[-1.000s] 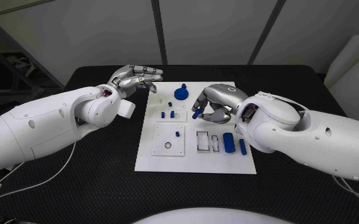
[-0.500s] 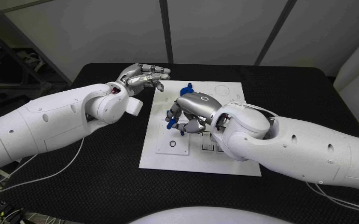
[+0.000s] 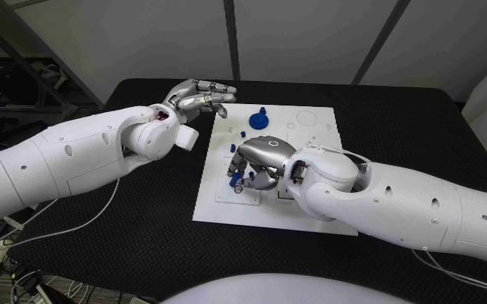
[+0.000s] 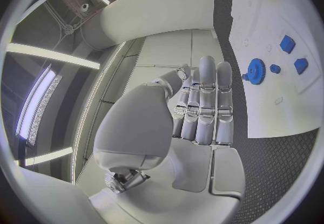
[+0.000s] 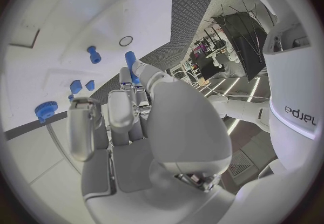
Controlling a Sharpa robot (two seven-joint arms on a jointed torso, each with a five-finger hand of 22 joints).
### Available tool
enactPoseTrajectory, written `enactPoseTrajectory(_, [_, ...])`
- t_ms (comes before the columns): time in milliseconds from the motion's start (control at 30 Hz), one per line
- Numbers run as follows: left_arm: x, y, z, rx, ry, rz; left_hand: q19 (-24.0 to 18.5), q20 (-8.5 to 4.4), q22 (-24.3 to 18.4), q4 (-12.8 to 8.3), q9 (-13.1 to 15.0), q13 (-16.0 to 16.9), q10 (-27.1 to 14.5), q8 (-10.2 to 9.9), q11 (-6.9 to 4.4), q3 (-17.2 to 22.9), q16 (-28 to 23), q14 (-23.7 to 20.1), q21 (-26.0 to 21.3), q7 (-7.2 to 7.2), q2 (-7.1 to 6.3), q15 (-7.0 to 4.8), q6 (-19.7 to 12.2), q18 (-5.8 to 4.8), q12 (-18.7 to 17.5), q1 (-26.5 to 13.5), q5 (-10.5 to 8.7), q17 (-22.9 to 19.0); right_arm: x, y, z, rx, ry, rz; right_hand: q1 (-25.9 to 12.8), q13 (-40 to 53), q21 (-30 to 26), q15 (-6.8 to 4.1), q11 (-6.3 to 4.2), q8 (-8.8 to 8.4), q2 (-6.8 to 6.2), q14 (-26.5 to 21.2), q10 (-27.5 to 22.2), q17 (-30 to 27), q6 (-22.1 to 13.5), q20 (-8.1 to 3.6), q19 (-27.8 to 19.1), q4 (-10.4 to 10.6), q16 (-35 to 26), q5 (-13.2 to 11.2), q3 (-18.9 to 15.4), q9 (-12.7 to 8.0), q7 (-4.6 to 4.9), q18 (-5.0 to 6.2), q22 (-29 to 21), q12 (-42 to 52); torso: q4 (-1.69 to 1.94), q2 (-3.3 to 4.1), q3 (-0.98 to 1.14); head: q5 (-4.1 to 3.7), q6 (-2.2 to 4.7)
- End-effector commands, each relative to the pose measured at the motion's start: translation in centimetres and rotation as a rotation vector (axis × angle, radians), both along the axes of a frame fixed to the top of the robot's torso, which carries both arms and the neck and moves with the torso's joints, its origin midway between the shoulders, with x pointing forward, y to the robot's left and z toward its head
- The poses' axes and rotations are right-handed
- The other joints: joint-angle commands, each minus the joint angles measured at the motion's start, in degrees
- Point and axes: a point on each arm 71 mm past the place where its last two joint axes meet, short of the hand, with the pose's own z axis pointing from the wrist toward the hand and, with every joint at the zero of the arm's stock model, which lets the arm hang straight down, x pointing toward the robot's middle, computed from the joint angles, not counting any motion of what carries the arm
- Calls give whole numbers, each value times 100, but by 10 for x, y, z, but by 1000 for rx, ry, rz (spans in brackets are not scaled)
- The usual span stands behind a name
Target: Assemble the parts on the task board
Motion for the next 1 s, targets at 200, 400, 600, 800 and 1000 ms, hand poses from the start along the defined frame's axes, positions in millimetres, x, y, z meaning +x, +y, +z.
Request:
enactPoseTrajectory(200, [0, 0, 2, -13, -7, -8, 40, 2, -10, -41, 3, 6, -23, -11, -18, 5, -28, 18, -32, -1, 50, -3, 21, 27, -10, -11, 25, 6, -1, -2, -8, -71, 17, 24, -65, 0, 5, 2, 23, -18, 18, 35, -23, 7, 11, -8, 328, -14, 8, 20, 25, 6, 19, -40, 1096, -36, -5, -2, -4, -5, -6])
enactPoseTrajectory(400, [1, 1, 1, -12, -6, -6, 40, 2, -10, -41, 3, 6, -23, -11, -18, 5, -28, 18, -32, -1, 50, -3, 21, 27, -10, -11, 25, 6, -3, -3, -10, -87, 26, 28, -80, 3, 7, 2, 22, -16, 20, 35, -18, 10, 18, -7, 329, -13, 10, 17, 26, 9, 17, -41, 1098, -42, 1, -1, -8, 0, -21])
enactPoseTrajectory(600, [1, 1, 1, -11, -6, -5, 40, 2, -10, -41, 3, 6, -23, -11, -18, 5, -28, 18, -32, -1, 50, -3, 21, 27, -10, -11, 25, 6, -3, -4, -10, -97, 18, 21, -91, 7, 11, 0, 18, -11, 26, 36, -7, 12, 29, -7, 331, -16, 12, 14, 31, 13, 12, -42, 1102, -45, 1, -4, -6, 8, 6])
enactPoseTrajectory(800, [1, 2, 1, -10, -5, -4, 40, 2, -10, -41, 3, 6, -23, -11, -18, 5, -28, 18, -32, -1, 50, -3, 21, 27, -10, -11, 25, 6, -3, -6, -9, -106, -2, 5, -107, 14, 7, -3, 12, -5, 30, 34, 12, 5, 47, -7, 329, -21, 9, 11, 35, 20, 6, -41, 1099, -48, -2, -4, 0, 16, 12])
enactPoseTrajectory(1000, [1, 2, 1, -10, -4, -3, 40, 2, -10, -41, 3, 6, -23, -11, -18, 5, -28, 18, -32, -1, 50, -3, 21, 27, -10, -11, 25, 6, -4, -6, -8, -107, -16, -2, -107, 14, 7, -3, 12, -5, 30, 34, 12, 5, 47, -7, 329, -21, 9, 11, 35, 20, 6, -41, 1099, -48, 3, -1, -5, 17, 14])
